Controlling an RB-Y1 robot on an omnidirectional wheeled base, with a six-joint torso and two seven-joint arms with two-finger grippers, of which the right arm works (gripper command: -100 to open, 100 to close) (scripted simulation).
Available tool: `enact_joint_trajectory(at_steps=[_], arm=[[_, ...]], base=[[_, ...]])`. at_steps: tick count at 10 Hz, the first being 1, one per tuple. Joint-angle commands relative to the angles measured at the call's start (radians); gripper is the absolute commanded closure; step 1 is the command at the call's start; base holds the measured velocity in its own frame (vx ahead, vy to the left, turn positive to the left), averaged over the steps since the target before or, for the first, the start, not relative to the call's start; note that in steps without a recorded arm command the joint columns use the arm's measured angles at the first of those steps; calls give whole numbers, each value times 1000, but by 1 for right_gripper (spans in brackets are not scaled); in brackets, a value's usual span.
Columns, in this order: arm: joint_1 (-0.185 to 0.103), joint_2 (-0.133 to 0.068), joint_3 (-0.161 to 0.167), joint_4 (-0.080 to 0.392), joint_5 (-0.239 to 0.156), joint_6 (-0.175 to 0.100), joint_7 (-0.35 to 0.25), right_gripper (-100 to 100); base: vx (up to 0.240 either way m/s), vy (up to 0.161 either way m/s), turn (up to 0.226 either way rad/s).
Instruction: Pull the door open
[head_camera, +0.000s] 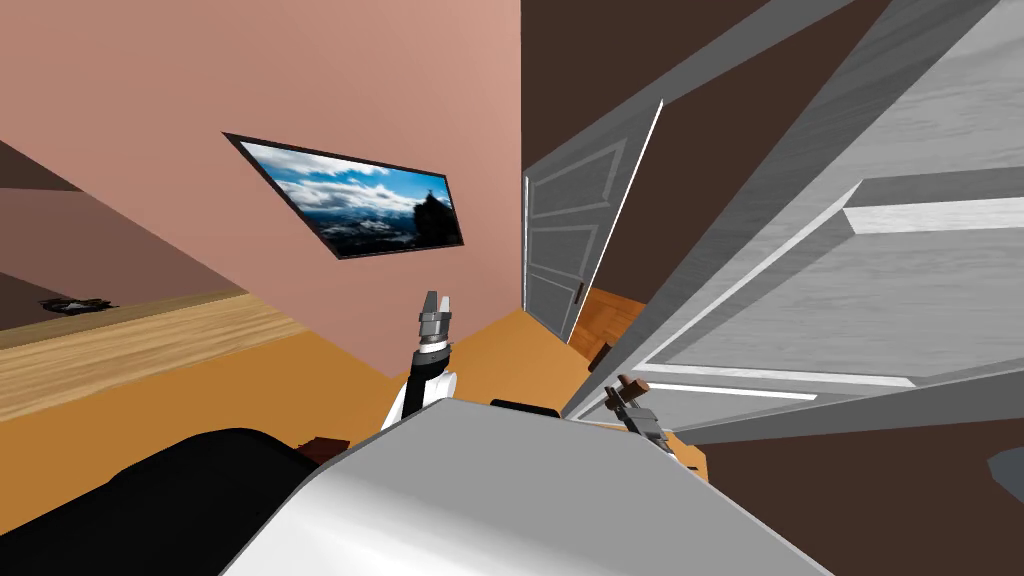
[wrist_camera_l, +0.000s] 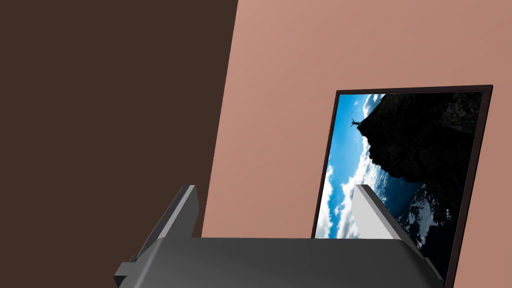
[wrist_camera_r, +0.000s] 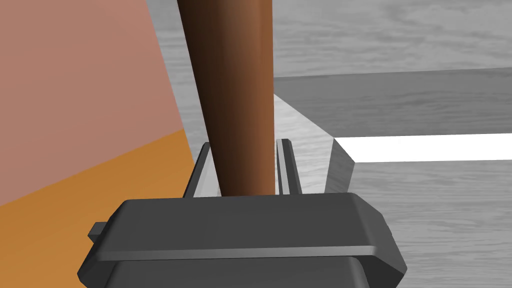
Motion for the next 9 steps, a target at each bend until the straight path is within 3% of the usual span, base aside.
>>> enact_joint_trajectory(at_steps=[1,9], arm=[[-1,-2,5,12,4,-15,-8,100],[-11,-20,21,63,18,-74,-39,100]], base=[[-220,-58,136],[-201,-61,134]])
